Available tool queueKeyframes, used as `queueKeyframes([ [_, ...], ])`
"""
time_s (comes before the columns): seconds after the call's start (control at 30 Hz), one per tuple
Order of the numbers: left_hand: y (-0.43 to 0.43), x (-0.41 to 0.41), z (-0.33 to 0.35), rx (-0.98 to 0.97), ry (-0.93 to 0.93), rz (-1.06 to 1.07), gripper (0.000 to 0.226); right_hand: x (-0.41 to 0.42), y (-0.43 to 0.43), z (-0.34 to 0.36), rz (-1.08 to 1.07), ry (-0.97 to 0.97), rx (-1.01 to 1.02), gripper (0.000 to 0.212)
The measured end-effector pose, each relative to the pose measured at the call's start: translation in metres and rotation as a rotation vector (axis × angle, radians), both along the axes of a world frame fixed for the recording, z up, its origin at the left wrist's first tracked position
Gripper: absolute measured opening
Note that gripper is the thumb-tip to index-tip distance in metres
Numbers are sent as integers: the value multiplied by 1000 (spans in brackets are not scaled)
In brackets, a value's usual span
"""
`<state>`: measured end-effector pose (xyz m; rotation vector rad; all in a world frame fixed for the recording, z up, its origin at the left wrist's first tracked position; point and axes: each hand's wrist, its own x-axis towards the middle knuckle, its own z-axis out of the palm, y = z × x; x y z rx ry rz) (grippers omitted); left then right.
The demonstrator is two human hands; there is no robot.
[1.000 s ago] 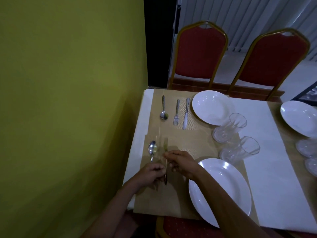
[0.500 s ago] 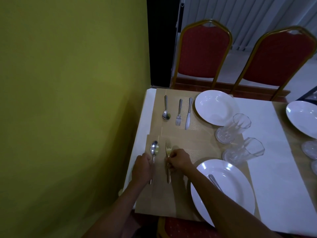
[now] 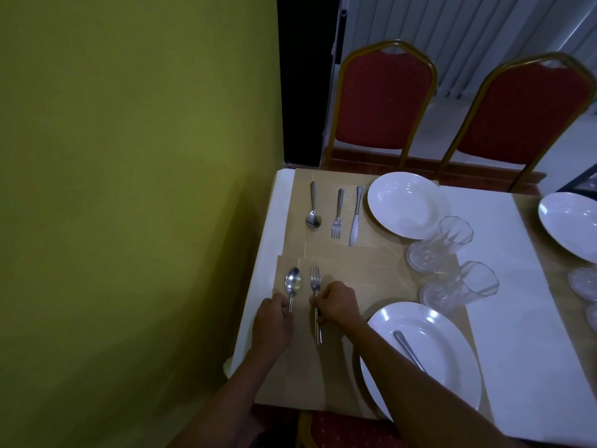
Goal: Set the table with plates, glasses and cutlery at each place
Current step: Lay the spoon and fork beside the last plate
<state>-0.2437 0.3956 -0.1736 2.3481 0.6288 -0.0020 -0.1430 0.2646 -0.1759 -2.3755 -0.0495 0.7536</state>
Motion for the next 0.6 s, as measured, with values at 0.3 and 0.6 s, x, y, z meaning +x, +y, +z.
queueKeyframes([
  [0.3,-3,-1,5,5,26,12,8,-4,-4,10,12,-23,-50,33],
  [0.6,-3,-4,20,61,8,41,6,-25,-47,68,-58,-31,72,13],
])
